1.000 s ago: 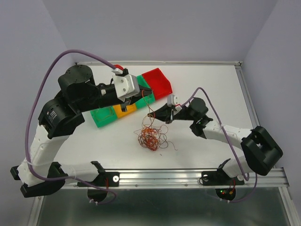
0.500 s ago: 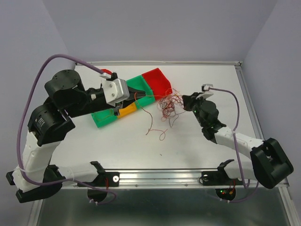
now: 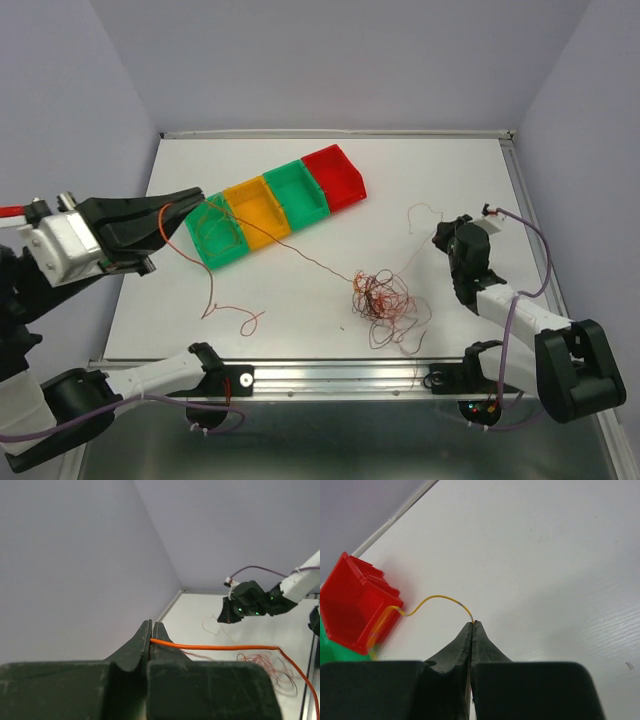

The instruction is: Untangle the cables

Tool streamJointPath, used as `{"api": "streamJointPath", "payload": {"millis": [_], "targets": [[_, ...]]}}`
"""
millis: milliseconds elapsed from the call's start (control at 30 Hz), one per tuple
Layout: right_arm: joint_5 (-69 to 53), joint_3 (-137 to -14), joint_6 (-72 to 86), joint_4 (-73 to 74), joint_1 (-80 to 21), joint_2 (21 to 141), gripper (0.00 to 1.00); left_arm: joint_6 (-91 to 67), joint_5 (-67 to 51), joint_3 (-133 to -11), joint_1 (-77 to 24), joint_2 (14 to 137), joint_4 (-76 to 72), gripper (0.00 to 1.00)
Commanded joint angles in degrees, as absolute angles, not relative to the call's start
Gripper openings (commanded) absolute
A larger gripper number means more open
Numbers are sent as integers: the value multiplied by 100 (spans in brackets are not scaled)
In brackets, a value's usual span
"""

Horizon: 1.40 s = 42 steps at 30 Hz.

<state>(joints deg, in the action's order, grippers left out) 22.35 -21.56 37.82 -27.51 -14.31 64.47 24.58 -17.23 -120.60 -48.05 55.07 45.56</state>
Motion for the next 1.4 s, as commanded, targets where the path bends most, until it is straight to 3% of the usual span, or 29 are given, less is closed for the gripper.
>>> {"api": "streamJointPath", "payload": {"millis": [0,67,233,267,333,467,600,767,1000,1367], "targets": [[2557,-2057,4262,-2698,-1187,6583,1,2382,-617,-12121,-4843,5336,4009,0],[2593,-2048,4333,-2707,-1116,6670,1,2391,-91,-11884,-4843,5082,3658,0],[2033,-2170,3766,-2725,-1116,6706,1,2479,-227,-11321,-4843,5140,3305,0],[1238,-2249,3475,-2733,-1116,6723,17,2470,-298,-11268,-4843,5185,3296,0],[233,-2408,3043,-2899,-1177,6680,65,2452,-578,-11005,-4843,5290,3209,0],[-2051,-2153,2121,-3805,-1825,6250,89,2443,-651,-10618,-4843,5483,2857,0],[-2856,-2399,1232,-3911,-2951,6345,95,2470,-448,-10451,-4843,5599,2593,0],[-3181,-3118,318,-4148,-4181,7475,98,2426,-343,-10485,-4843,5677,2487,0],[-3823,-3972,53,-5062,-5000,8919,100,2470,-53,-10714,-4843,5616,2408,0],[-3700,-5790,-88,-5528,-5950,11134,100,2575,342,-10863,-4843,5370,2303,0]]}}
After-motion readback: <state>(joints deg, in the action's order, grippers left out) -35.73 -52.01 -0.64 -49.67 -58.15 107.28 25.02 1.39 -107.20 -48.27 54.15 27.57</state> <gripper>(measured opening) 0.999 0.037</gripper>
